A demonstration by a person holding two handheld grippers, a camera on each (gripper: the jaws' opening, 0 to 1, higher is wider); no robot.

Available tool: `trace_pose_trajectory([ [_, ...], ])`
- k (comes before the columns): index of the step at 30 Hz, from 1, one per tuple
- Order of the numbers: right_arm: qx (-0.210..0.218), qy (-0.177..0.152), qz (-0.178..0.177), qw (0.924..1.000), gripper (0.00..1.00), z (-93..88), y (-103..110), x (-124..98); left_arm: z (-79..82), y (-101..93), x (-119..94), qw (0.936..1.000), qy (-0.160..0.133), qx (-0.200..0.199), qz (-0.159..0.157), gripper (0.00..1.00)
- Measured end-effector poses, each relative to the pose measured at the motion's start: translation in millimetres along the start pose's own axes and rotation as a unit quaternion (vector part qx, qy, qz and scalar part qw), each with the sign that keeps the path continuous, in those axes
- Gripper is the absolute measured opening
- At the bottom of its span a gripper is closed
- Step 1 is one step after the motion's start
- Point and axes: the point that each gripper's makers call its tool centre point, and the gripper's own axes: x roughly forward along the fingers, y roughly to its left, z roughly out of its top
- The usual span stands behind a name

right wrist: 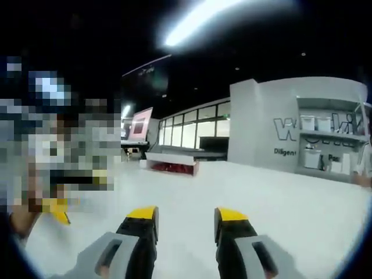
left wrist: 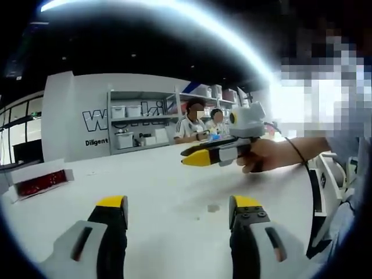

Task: Tear open the coffee pouch, take out the coffee, and pour the coffee from the pouch into the cup

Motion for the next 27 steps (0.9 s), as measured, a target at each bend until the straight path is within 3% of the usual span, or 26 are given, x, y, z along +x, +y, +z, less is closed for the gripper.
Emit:
trace_pose_trajectory([
  [27,-0.004,0.001,-0.001,1.0000,0.38,1.7,2,11,-0.9,-0.3,1,1.0000,0.003,0.005,0.001,0.72],
])
